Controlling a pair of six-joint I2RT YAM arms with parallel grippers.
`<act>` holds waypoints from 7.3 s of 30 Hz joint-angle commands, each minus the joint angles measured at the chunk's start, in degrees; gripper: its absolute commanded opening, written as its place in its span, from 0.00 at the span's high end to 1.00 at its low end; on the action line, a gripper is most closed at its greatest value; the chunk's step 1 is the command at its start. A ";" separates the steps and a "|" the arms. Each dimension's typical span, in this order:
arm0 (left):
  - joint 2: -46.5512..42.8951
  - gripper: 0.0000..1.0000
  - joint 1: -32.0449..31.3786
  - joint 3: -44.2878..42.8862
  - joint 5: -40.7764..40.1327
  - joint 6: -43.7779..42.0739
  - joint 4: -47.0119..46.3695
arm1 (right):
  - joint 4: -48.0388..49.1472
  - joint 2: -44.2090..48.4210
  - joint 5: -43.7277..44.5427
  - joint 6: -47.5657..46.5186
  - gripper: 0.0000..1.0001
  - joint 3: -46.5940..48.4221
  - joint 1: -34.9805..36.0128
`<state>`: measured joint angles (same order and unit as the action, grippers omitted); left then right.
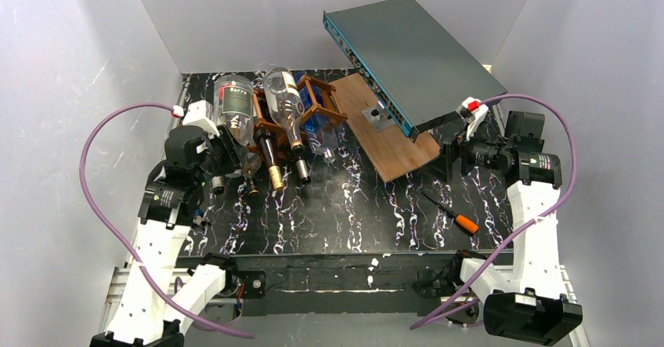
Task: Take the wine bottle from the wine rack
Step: Pick up the wine bottle from the wine rack, then place the wine bottle at the center of the board, then move the wine bottle to the center of the board.
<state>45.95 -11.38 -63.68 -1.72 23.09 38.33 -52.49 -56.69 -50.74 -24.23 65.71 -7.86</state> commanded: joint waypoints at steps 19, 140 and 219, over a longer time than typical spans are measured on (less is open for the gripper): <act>4.54 1.00 -24.13 -9.61 12.35 7.88 -19.09 | -3.50 1.88 0.32 -6.60 0.00 0.79 -0.25; 42.59 0.07 -44.38 -8.99 32.99 40.96 -29.89 | 0.06 -7.47 -8.06 -56.08 0.00 -25.16 11.62; -12.69 0.02 -43.75 7.76 -14.52 10.39 -8.03 | -13.06 -4.33 1.35 -32.76 0.92 10.99 9.15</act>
<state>34.65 -55.24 -56.80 -14.35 33.45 29.76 -67.77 -63.59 -48.38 -62.06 71.13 3.60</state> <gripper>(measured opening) 0.983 0.465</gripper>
